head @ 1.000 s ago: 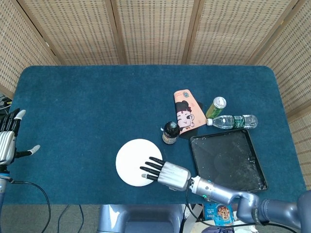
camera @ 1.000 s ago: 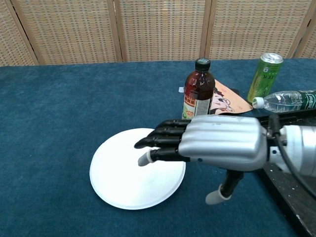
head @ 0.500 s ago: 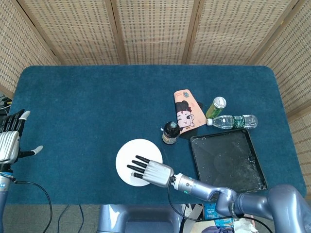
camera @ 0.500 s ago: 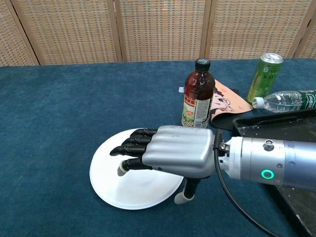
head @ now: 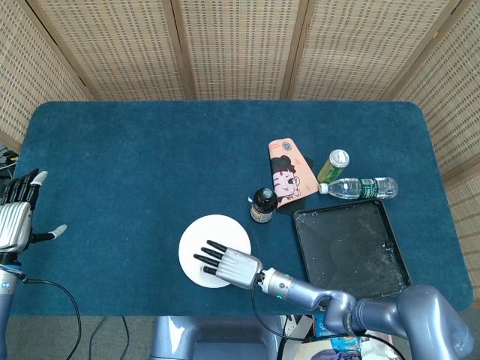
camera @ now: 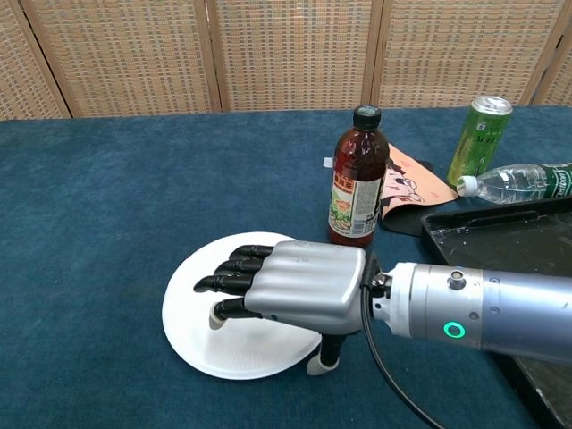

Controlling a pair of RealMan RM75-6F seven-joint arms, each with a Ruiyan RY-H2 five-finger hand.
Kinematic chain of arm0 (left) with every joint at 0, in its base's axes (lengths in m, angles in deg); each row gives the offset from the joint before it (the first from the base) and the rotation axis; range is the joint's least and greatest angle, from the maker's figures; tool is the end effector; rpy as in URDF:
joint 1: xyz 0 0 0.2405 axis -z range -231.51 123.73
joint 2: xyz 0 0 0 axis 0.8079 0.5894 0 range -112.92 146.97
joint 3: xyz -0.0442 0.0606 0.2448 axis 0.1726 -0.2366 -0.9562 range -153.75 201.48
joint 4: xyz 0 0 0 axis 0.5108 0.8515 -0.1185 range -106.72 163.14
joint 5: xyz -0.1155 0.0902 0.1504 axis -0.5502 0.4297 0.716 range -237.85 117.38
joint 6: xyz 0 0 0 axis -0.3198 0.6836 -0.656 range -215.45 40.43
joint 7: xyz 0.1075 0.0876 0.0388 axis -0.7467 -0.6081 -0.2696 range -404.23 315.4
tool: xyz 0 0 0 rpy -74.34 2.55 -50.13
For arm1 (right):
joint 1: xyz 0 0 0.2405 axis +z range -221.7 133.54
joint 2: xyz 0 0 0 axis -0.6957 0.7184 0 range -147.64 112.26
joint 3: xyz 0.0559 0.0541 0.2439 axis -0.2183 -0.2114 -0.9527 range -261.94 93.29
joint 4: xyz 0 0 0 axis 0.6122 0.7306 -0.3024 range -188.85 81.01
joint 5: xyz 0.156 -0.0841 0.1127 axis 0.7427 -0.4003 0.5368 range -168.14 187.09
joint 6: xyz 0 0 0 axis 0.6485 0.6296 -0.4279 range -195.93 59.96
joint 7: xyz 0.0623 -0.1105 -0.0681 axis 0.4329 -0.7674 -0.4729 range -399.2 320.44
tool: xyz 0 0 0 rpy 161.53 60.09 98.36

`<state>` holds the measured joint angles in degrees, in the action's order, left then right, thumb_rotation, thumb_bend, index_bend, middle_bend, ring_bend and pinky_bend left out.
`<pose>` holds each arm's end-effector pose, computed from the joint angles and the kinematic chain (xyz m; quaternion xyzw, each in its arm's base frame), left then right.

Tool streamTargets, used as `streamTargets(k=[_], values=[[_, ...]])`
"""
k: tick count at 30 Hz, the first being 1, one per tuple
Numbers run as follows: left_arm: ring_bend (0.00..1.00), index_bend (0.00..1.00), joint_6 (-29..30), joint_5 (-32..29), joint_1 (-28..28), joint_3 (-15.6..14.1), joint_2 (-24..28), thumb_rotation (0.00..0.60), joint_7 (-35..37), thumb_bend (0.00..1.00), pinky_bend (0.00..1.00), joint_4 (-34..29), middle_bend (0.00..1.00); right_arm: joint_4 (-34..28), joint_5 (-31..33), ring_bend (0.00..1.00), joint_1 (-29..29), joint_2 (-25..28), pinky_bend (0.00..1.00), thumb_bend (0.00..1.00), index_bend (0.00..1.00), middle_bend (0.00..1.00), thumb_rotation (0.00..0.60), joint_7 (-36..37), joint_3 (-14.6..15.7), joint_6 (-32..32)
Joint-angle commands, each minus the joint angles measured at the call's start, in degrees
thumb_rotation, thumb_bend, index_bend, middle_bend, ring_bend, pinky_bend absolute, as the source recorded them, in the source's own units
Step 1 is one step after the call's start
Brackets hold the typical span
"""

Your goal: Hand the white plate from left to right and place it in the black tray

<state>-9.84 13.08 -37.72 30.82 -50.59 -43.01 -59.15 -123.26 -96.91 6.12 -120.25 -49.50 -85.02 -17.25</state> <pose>-0.3085 0.2588 0.1536 -0.5671 -0.4034 -0.4024 0.5948 -0.0824 -0.2717 -0.1164 0.9046 -0.0771 0.3785 0.1804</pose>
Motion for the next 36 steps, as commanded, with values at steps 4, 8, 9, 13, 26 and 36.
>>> streamTargets(k=[4,8,9,13,26,36], values=[[0.0,0.0,-0.3,0.1,-0.2,0.3,-0.1,0.6,0.3,0.0,0.0,0.3,0.0,2.9,0.8,0.0,0.3,-2.4,0.0,0.22,0.23,0.0,0.6,0.6,-0.7,2.7],[0.0,0.0,-0.5,0.2,-0.3,0.5,-0.1,0.6,0.5,0.0,0.0,0.3,0.0,5.7,1.0,0.0,0.4,-4.0,0.0,0.3,0.23,0.0,0.6,0.8,-1.3,5.4],[0.0,0.0,-0.5,0.2,-0.3,0.5,-0.1,0.6,0.6,0.0,0.0,0.3,0.0,6.4,1.0,0.0,0.3,-4.4,0.0,0.3,0.23,0.0,0.6,0.9,-1.5,6.1],[0.0,0.0,-0.7,0.3,-0.4,0.7,-0.1,0.6,0.7,0.0,0.0,0.3,0.0,9.5,1.4,0.0,0.1,-5.9,0.0,0.3,0.23,0.0,0.6,0.7,-2.4,9.3],[0.0,0.0,-1.1,0.8,-0.7,1.0,-0.1,0.6,1.1,0.0,0.0,0.4,0.0,15.1,3.2,0.0,0.8,-8.6,0.0,0.47,0.48,0.0,0.6,-0.4,-2.5,10.7],[0.0,0.0,-1.2,1.1,-1.0,1.2,0.1,0.6,1.7,0.0,0.0,0.3,0.0,16.3,1.3,0.0,1.5,-8.2,0.0,0.47,0.64,0.0,0.6,2.5,-1.0,15.1]])
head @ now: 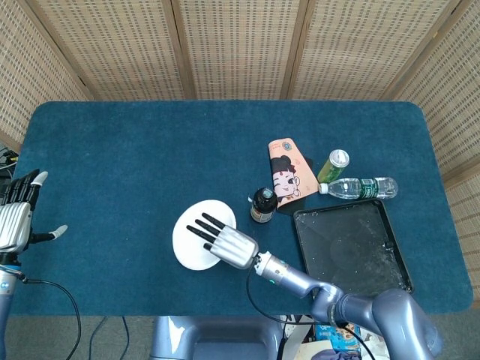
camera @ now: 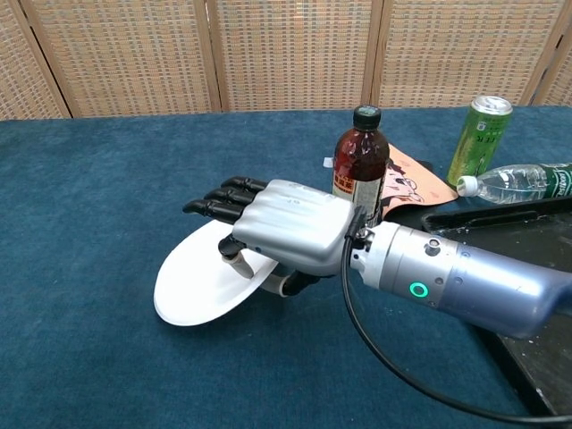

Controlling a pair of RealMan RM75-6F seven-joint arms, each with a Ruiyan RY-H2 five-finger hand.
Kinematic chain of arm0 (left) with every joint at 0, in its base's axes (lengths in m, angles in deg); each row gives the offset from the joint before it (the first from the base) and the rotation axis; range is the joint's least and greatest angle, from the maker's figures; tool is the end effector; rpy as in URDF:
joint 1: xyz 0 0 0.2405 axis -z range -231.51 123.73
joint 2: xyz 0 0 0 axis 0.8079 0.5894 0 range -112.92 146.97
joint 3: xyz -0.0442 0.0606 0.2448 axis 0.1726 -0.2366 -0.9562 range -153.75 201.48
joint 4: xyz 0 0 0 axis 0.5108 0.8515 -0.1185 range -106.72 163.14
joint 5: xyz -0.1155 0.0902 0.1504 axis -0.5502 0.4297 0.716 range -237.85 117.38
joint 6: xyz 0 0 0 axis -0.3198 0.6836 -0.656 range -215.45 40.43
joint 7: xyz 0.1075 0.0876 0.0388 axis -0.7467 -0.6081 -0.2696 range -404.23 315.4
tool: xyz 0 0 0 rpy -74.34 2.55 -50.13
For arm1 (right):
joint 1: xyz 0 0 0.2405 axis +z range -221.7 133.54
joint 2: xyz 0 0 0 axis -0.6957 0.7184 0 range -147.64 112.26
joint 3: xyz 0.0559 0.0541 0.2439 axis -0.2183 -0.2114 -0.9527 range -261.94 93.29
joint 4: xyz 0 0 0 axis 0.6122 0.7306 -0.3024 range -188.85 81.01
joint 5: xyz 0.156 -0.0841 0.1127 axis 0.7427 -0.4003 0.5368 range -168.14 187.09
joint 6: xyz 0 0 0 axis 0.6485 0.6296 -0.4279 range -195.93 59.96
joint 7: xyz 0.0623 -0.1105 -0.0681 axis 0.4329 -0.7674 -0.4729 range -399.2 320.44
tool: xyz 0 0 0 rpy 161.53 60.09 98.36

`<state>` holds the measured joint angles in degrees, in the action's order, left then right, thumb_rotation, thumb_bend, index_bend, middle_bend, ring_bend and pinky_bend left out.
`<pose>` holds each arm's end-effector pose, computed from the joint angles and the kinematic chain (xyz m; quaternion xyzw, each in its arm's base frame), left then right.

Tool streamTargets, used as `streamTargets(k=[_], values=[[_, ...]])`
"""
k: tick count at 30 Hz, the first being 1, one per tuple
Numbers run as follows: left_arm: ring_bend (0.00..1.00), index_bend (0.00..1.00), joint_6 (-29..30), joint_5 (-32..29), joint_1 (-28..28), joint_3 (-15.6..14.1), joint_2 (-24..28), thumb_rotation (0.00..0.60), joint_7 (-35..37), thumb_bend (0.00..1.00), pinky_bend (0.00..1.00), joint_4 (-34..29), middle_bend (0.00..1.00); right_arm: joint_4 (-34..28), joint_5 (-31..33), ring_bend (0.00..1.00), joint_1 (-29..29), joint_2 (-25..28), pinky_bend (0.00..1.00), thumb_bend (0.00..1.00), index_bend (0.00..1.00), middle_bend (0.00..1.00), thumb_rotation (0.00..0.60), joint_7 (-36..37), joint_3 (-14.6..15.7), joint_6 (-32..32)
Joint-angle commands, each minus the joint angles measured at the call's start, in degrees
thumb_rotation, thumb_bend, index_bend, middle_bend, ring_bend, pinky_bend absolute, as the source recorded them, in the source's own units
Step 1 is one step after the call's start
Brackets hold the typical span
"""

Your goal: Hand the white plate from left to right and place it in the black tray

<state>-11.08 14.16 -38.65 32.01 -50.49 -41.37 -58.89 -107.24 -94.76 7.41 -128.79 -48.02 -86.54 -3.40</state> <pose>-0.3099 0.2582 0.1542 -0.5642 -0.4115 -0.4082 0.5880 -0.0704 -0.3055 -0.1173 0.8473 -0.0512 0.4600 0.2606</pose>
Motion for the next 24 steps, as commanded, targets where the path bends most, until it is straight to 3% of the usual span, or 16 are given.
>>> streamTargets(k=[1,9,17,24], values=[[0.0,0.0,0.0,0.1,-0.1,0.0,0.1,0.6,0.2,0.0,0.0,0.0,0.0,0.5,-1.5,0.0,0.3,0.6,0.0,0.48,0.64,0.0,0.6,1.8,0.9,2.4],[0.0,0.0,-0.2,0.6,-0.2,0.0,0.1,0.6,0.3,0.0,0.0,-0.1,0.0,1.9,-5.9,0.0,0.7,3.9,0.0,0.48,0.64,0.0,0.6,8.7,2.1,13.2],[0.0,0.0,-0.2,1.0,-0.2,-0.1,-0.1,0.6,-0.2,0.0,0.0,-0.3,0.0,2.1,-7.5,0.0,1.1,7.9,0.0,0.47,0.64,0.0,0.6,13.7,0.9,21.6],[0.0,0.0,-0.5,0.9,0.0,-0.2,-0.6,0.6,-1.2,0.0,0.0,-0.3,0.0,-0.3,-8.0,0.0,0.4,14.6,0.0,0.47,0.64,0.0,0.6,17.8,-1.0,30.2]])
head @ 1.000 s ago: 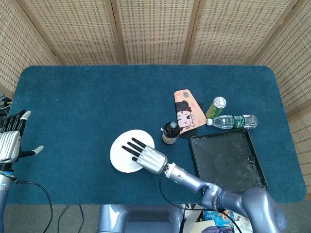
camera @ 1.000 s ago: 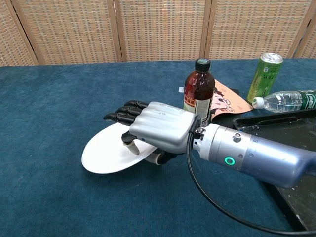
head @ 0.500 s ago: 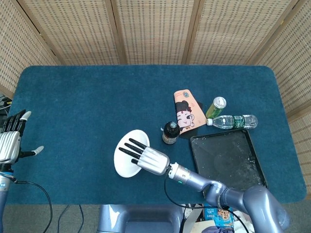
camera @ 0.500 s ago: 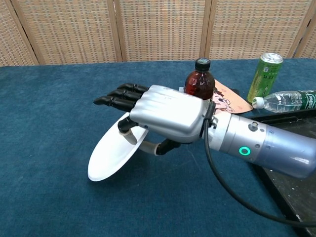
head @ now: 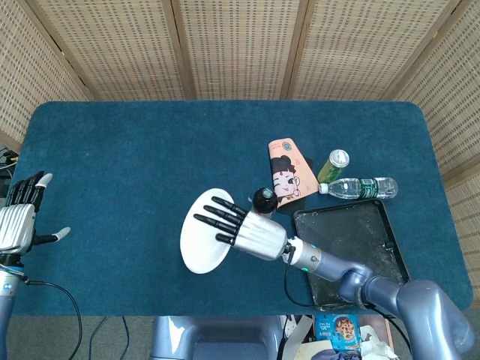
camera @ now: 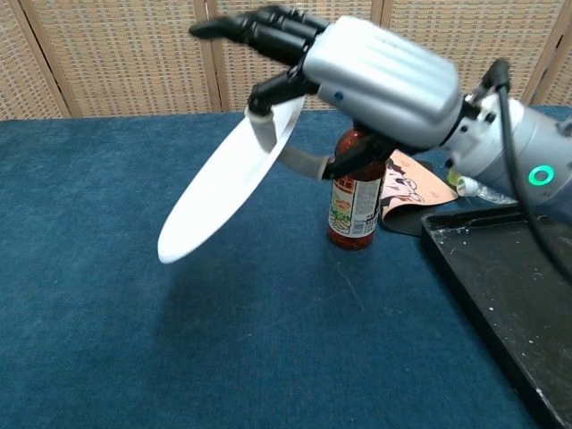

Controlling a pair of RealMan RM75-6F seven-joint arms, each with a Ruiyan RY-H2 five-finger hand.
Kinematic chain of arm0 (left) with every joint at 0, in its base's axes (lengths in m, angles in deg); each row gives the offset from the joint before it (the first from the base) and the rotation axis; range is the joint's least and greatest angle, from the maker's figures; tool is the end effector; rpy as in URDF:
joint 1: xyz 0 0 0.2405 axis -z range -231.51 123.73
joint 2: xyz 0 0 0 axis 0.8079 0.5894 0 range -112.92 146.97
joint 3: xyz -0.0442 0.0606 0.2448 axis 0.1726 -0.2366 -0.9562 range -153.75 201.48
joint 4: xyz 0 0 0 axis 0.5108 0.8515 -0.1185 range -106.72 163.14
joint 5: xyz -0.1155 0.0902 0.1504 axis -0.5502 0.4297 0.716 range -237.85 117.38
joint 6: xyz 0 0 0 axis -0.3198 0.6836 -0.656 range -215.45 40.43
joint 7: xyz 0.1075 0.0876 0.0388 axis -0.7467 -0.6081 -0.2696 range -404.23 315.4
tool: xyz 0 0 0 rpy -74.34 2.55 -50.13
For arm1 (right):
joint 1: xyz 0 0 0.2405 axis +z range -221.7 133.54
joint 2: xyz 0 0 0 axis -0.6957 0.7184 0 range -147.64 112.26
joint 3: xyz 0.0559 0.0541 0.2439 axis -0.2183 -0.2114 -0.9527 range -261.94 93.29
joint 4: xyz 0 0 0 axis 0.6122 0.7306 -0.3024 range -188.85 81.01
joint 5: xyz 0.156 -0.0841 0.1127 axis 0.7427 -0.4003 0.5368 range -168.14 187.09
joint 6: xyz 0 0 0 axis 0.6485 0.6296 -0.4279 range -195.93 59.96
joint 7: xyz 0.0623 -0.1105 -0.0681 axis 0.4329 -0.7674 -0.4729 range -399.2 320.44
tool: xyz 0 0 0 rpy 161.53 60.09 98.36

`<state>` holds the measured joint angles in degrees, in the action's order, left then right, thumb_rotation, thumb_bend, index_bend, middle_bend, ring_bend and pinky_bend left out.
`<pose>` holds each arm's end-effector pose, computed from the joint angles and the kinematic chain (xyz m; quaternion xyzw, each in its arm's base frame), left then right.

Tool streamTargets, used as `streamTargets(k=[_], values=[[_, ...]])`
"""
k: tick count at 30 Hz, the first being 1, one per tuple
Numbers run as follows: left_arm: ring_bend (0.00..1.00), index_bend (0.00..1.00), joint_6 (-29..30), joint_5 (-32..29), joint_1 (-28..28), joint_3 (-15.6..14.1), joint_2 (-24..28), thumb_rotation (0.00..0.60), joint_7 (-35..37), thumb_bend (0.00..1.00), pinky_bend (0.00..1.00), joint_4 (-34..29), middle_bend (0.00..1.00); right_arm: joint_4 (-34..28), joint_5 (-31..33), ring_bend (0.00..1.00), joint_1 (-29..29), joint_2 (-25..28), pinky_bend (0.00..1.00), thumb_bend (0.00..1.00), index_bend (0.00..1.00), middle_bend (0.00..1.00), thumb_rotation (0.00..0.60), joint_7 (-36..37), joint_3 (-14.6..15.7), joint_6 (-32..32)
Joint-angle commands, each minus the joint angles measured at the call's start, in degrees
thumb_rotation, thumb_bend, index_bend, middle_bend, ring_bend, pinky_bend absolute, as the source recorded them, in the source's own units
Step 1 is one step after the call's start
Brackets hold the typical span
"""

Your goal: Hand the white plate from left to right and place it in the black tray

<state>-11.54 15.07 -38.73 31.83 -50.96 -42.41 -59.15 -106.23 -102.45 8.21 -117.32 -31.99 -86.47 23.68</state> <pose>-0.3074 0.2568 0.1482 -0.5740 -0.4100 -0.4037 0.5827 -0.0738 -0.3256 -0.0041 0.7467 0.0109 0.6299 0.2133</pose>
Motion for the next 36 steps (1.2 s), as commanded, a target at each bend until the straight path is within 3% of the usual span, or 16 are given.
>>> streamTargets(k=[1,8,16,28,36], values=[[0.0,0.0,-0.1,0.0,0.0,0.0,-0.1,0.6,-0.3,0.0,0.0,0.0,0.0,-1.6,-0.3,0.0,-0.5,3.9,0.0,0.47,0.64,0.0,0.6,2.0,-1.4,3.9],[0.0,0.0,0.2,0.4,0.1,0.0,-0.4,0.6,-1.2,0.0,0.0,-0.3,0.0,-5.5,3.0,0.0,-4.3,14.5,0.0,0.47,0.64,0.0,0.6,4.9,-4.4,10.9],[0.0,0.0,1.6,1.4,-0.6,-0.1,1.2,0.6,-1.6,0.0,0.0,-2.4,0.0,-1.3,5.6,0.0,-12.0,21.3,0.0,0.47,0.64,0.0,0.6,8.9,-1.3,13.4],[0.0,0.0,2.8,2.2,-1.2,0.0,2.1,0.6,-1.0,0.0,0.0,-3.6,0.0,12.9,8.6,0.0,-22.8,19.3,0.0,0.47,0.64,0.01,0.6,17.8,2.9,17.1],[0.0,0.0,3.3,2.9,-1.4,-0.2,2.1,0.6,-1.1,0.0,0.0,-4.2,0.0,20.1,4.7,0.0,-26.5,14.1,0.0,0.47,0.65,0.01,0.6,17.8,8.9,15.1]])
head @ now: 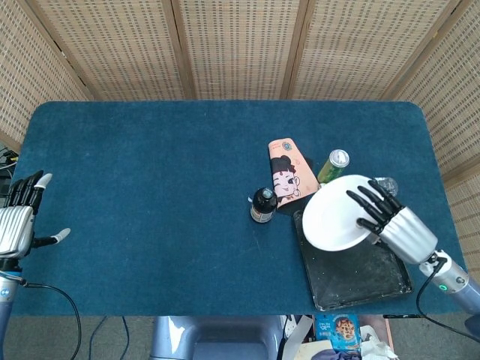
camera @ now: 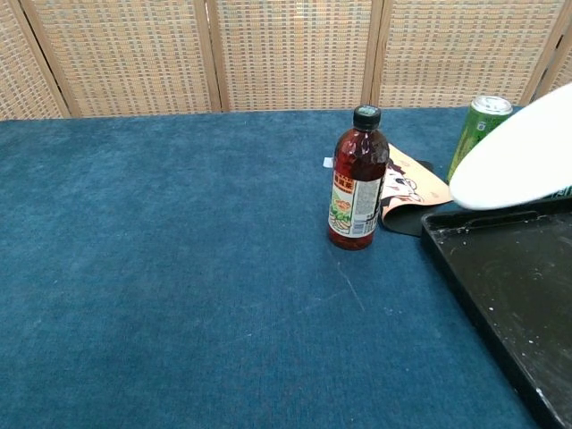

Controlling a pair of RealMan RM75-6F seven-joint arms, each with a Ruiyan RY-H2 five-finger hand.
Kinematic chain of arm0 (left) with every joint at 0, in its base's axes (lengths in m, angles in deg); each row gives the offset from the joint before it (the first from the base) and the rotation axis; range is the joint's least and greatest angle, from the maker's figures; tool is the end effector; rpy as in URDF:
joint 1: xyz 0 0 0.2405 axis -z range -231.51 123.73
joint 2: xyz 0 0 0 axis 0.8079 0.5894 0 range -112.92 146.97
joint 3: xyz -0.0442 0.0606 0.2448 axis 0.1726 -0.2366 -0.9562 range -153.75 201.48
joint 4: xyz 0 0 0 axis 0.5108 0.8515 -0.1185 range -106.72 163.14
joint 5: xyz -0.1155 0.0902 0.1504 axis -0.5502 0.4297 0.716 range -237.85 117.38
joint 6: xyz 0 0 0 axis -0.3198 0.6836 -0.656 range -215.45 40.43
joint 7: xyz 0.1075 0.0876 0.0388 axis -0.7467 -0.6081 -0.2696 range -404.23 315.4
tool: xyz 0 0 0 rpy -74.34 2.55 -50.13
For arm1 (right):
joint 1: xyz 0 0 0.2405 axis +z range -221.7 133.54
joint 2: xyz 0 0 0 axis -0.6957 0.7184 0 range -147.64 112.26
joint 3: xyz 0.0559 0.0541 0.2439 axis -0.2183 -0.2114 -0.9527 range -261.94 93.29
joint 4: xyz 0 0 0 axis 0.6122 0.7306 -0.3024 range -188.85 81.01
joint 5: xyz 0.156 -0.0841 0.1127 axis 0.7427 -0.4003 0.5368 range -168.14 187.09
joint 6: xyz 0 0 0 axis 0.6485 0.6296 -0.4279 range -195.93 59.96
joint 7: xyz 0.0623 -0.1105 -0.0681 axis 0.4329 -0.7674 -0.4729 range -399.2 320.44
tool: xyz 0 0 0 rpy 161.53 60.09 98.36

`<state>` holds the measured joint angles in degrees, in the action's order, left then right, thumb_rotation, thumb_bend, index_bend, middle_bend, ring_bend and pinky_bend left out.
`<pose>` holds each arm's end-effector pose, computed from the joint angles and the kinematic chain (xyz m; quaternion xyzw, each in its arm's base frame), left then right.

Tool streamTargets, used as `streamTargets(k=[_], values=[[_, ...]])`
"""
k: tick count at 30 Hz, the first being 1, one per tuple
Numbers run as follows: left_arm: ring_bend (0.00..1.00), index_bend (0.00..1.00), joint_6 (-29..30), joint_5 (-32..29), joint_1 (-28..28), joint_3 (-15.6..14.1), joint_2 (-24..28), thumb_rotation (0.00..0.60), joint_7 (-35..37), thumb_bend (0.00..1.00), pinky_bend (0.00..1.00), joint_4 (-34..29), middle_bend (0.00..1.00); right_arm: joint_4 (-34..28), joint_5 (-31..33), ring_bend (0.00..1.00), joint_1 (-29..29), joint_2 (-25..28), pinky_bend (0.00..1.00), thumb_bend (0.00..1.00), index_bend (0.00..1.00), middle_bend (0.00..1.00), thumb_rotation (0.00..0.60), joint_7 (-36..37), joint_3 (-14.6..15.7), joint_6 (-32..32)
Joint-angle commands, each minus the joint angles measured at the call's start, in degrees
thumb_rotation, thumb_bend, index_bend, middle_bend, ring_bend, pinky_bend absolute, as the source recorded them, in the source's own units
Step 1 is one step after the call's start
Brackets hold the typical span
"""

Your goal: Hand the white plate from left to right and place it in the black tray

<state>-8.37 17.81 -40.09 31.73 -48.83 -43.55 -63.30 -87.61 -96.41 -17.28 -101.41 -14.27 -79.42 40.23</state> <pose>-0.2929 0.2466 0.1569 -0.5772 -0.3922 -0.4222 0.5786 -0.2892 -0.2812 0.1486 0.7611 -0.0536 0.5232 0.3796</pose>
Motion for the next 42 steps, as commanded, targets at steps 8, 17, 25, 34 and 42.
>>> streamTargets(k=[8,17,25,34,42], values=[[0.0,0.0,0.4,0.5,-0.3,-0.2,0.1,0.6,0.3,0.0,0.0,-0.3,0.0,3.7,-2.2,0.0,-0.8,-5.5,0.0,0.47,0.65,0.02,0.6,-0.4,3.7,-6.1],[0.0,0.0,0.4,0.5,-0.4,-0.1,0.1,0.6,0.2,0.0,0.0,-0.4,0.0,7.6,-1.3,0.0,-2.4,-5.7,0.0,0.47,0.65,0.02,0.6,1.4,4.4,-7.2],[0.0,0.0,0.5,0.7,-0.4,-0.3,-0.2,0.6,-0.4,0.0,0.0,-0.6,0.0,11.7,-0.9,0.0,-4.5,-5.3,0.0,0.47,0.65,0.02,0.6,2.5,5.3,-6.9],[0.0,0.0,0.6,0.9,-0.5,-0.4,-0.2,0.6,-0.7,0.0,0.0,-0.9,0.0,11.9,-0.3,0.0,-6.0,-4.2,0.0,0.0,0.0,0.0,0.6,1.2,6.2,-10.2],[0.0,0.0,1.0,1.2,-0.8,-0.5,0.0,0.6,-0.8,0.0,0.0,-1.3,0.0,4.1,1.5,0.0,-7.6,0.6,0.0,0.0,0.0,0.0,0.6,-3.4,5.2,-10.1]])
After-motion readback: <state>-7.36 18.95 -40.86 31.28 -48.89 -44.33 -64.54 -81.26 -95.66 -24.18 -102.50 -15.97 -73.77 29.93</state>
